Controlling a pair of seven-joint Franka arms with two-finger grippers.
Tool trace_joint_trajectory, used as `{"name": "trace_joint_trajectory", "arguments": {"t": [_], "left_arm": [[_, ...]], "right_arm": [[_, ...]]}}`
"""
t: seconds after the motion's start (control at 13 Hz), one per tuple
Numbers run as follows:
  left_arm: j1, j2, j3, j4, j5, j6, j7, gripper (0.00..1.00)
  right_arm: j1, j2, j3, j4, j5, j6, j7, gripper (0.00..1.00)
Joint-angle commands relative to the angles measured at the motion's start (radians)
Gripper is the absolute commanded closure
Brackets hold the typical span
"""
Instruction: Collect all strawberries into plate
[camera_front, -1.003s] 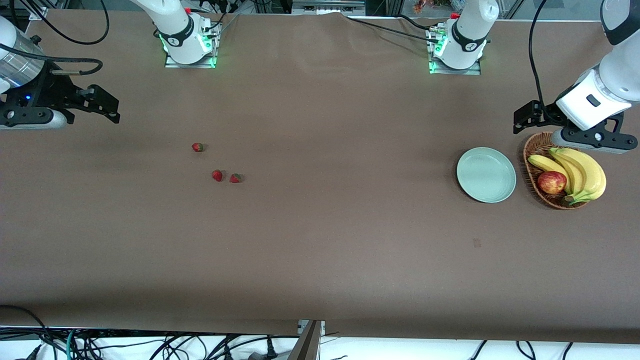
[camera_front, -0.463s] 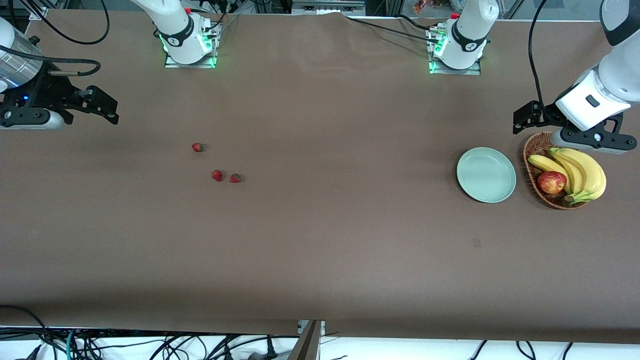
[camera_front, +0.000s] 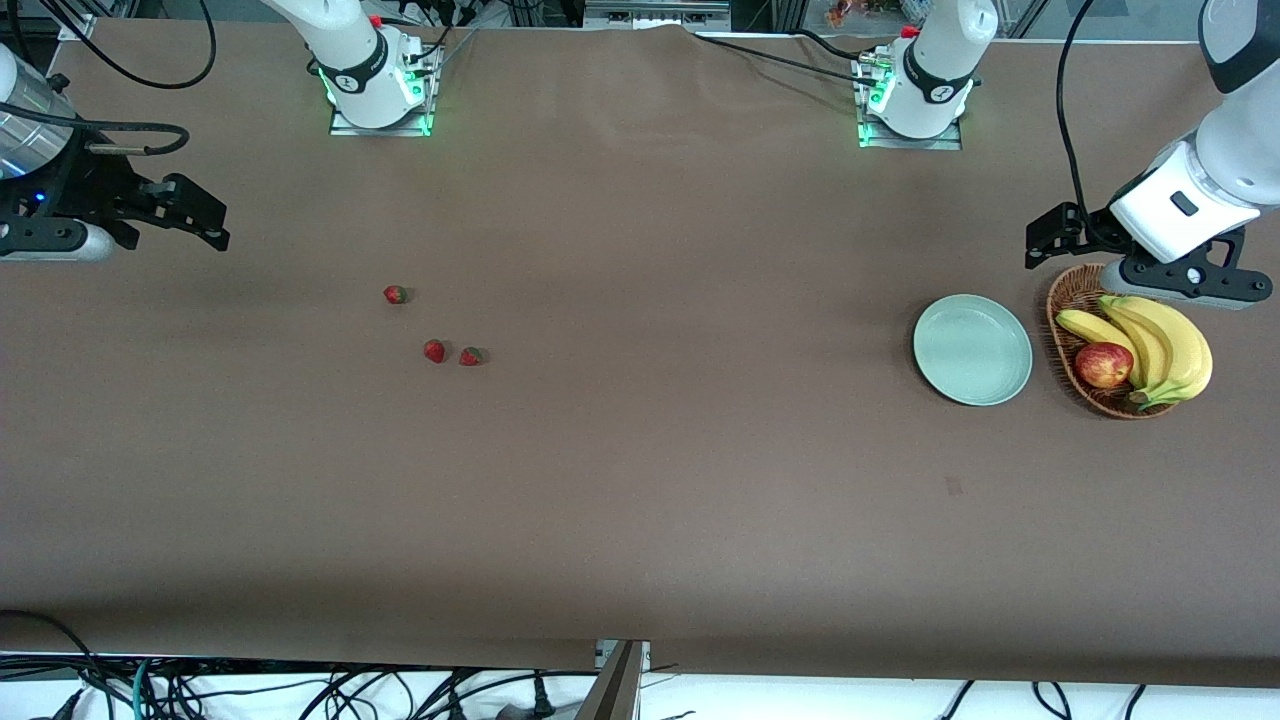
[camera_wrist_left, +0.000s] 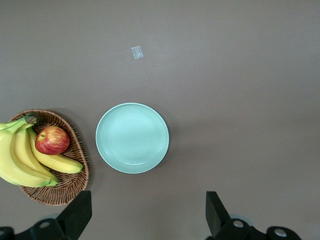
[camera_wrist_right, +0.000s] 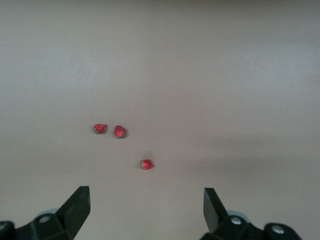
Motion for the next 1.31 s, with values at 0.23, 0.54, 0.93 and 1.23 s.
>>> {"name": "trace_joint_trajectory", "arguments": {"t": [0.23,0.54,0.93,1.23], "left_arm": [[-0.004,0.013,0.006,0.027,-0.023,-0.006,0.012,0.00],[-0.005,0.013,0.006,0.027,-0.022,-0.006,0.012,0.00],[-0.005,0.013,0.006,0.027,-0.022,-0.006,0.012,0.00],[-0.005,0.015,0.004,0.027,-0.019,-0.006,0.012,0.00]], "right_arm": [[0.001,0.023,0.008,0.018,0.011,-0.037,-0.111,0.00],[0.019,0.049,0.015,-0.002,0.024,-0.058,-0.126,0.00],[0.038,0.126,0.015,-0.098,0.078,0.039,-0.123,0.00],[0.091,0.191,0.022,-0.278,0.121,0.341,-0.080,0.00]]}}
